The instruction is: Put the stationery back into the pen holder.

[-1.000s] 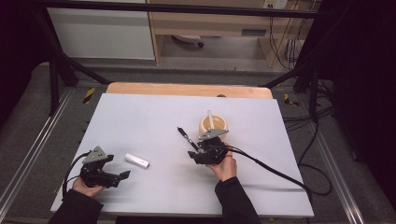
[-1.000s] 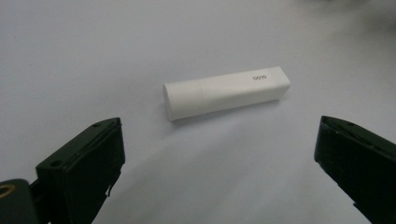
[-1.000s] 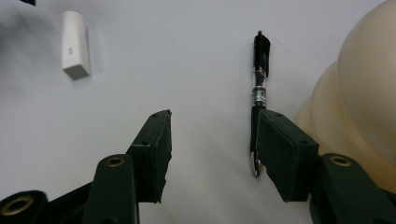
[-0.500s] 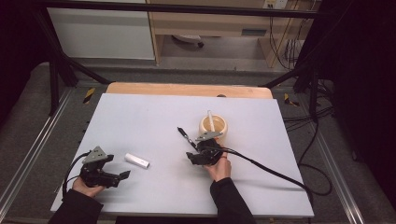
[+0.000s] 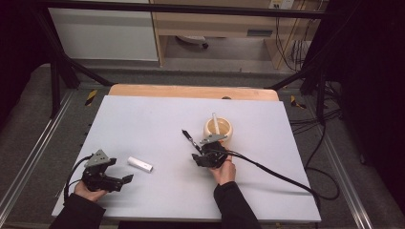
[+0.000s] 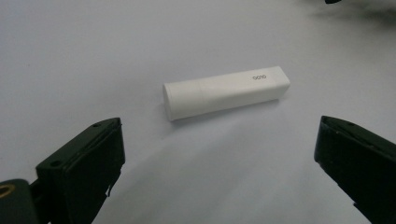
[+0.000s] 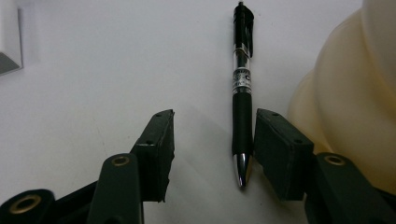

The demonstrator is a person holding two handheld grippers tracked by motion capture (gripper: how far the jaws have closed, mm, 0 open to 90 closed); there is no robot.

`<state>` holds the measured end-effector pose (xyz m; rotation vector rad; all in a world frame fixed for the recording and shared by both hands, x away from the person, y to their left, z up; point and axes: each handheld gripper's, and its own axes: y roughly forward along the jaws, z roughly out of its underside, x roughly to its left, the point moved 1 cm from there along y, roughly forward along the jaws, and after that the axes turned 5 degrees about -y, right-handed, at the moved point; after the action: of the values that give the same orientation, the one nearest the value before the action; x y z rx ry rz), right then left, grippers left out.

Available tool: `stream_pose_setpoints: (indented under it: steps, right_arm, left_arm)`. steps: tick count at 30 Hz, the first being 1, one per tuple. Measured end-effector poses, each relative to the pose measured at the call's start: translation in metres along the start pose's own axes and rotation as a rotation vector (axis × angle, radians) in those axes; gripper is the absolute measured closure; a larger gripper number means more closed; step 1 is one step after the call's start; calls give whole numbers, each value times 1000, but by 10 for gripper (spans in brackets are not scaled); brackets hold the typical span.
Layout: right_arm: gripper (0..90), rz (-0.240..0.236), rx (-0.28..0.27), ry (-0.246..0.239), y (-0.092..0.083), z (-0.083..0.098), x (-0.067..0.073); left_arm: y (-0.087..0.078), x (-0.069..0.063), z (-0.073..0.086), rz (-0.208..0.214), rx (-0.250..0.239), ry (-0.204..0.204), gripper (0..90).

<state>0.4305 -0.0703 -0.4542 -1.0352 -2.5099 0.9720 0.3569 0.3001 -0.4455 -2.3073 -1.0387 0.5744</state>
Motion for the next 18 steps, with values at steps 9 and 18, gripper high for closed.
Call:
stream_pose_setpoints:
  steps: [9,18]
  right_arm:
    - [578,36,18,8,3,3,0]
    - [730,47,14,35,6,3,0]
  left_arm:
    - [0,0,0,0,0,1,20]
    - [0,0,0,0,-1,1,20]
